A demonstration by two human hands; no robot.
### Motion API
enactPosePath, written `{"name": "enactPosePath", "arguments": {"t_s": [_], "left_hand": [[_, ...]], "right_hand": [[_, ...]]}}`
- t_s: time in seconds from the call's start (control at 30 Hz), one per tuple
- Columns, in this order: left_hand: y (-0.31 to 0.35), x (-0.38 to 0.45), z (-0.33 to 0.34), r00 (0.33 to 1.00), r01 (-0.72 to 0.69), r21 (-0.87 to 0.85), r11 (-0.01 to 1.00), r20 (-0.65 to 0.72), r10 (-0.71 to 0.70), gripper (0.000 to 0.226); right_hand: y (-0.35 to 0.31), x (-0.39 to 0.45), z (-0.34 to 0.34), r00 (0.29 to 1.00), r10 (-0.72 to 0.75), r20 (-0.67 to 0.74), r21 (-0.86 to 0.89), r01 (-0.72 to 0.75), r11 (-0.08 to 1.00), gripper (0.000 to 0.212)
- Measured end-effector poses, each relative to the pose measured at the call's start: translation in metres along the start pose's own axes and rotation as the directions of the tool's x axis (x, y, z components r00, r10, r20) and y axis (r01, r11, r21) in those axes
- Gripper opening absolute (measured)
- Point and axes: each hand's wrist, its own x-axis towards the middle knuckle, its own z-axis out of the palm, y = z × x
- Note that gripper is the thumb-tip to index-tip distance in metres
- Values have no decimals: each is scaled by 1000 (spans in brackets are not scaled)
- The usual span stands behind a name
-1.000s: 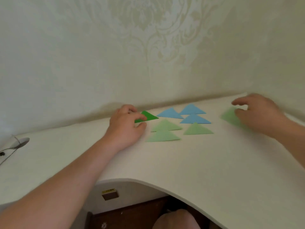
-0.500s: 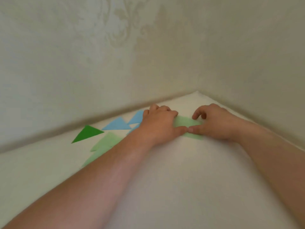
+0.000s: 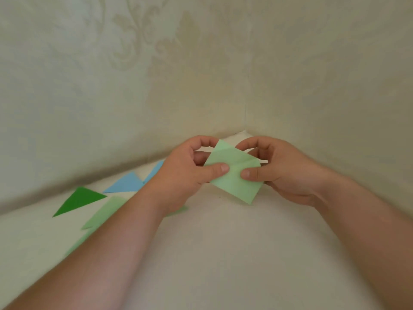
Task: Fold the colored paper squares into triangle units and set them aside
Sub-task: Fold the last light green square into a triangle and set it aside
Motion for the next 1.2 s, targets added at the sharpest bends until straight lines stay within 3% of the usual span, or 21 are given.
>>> {"name": "enactPosePath", "arguments": {"t_s": [0.17, 0.33, 0.47, 0.6, 0.7, 0.8, 0.87, 0.97, 1.07, 1.2], "left_hand": [[9, 0, -1, 998, -10, -322, 947, -62, -10, 24], [13, 3, -1, 997, 29, -509, 860, -50, -63, 43], [10, -1, 6, 998, 64, -489, 870, 18, -63, 39], [5, -1, 7, 997, 48, -438, 898, -28, -66, 24], [5, 1, 3, 989, 50, -423, 905, -102, -103, 25], [7, 4, -1, 981, 33, -419, 907, -162, -110, 28], [6, 6, -2, 978, 22, -398, 917, -182, -103, 34], [9, 3, -2, 987, 42, -332, 942, -136, -92, 34], [12, -2, 2, 995, 81, -327, 942, -23, -94, 25], [14, -5, 4, 992, 125, -315, 941, 35, -120, 27]], "right_hand": [[-9, -8, 13, 999, 0, 53, 94, -5, 996, 24], [-13, -13, 32, 996, -43, -83, 167, 56, 984, 13], [-11, -12, 44, 981, -60, -187, 165, 92, 982, 21], [-7, -11, 42, 959, -77, -271, -16, 76, 997, 40], [-8, -12, 38, 969, -111, -221, -112, 88, 990, 36], [-11, -11, 31, 949, -235, -210, -166, 202, 965, 6], [-13, -12, 22, 928, -305, -215, -164, 273, 948, 38], [-9, -14, 18, 921, -386, -39, -318, 355, 879, 68], [3, -11, 24, 921, -387, 47, -405, 372, 835, 65], [8, -8, 27, 924, -383, 19, -334, 367, 868, 54]]}}
